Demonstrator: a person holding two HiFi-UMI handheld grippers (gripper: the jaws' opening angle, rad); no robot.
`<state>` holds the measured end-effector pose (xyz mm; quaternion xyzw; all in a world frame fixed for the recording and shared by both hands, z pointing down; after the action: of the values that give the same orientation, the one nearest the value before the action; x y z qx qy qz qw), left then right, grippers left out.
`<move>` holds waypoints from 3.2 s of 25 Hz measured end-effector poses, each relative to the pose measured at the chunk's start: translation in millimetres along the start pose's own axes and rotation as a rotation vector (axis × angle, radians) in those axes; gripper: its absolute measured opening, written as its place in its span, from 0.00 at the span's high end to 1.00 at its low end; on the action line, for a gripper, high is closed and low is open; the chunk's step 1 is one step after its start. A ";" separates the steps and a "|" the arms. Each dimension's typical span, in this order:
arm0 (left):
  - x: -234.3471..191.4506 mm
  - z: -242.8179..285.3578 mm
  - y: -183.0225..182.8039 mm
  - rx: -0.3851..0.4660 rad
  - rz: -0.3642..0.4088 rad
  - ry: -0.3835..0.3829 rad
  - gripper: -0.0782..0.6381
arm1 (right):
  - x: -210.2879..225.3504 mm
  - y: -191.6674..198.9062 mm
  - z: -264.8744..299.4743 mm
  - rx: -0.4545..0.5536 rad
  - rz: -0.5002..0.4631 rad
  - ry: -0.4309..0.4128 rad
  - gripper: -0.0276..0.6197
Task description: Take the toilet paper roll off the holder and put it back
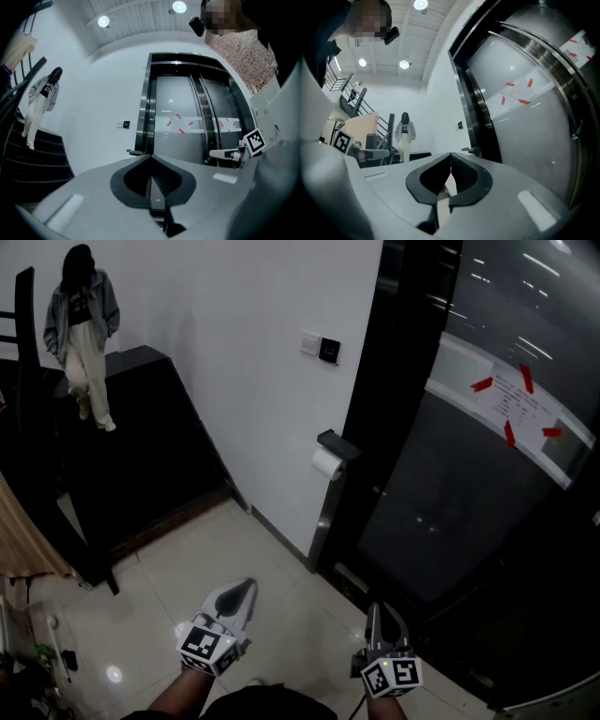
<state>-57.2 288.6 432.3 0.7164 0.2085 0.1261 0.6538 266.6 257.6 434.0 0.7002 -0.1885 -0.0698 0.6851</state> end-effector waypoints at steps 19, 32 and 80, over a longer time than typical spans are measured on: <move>-101.5 162.8 9.1 0.032 0.017 -0.074 0.89 | 61.1 7.1 223.3 0.009 0.044 -0.068 0.92; -138.6 276.7 22.0 -0.013 0.038 -0.132 0.89 | 127.5 23.6 341.0 -0.050 0.122 -0.108 0.89; -373.2 410.4 32.5 -0.048 -0.041 0.074 0.89 | 76.7 164.3 536.0 -0.171 1.225 0.182 0.21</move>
<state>-195.7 -249.2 452.3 0.6907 0.2442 0.1439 0.6653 118.7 -268.5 580.6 0.4108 -0.4903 0.3808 0.6677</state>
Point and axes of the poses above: the fingertips, and each gripper's own axes: z forward along the fingers, x to its right, y out of its underside, the point moved 9 cm from there along -z, backward along the fingers, and after that the axes turned 9 degrees about y, right-handed, at the moved point
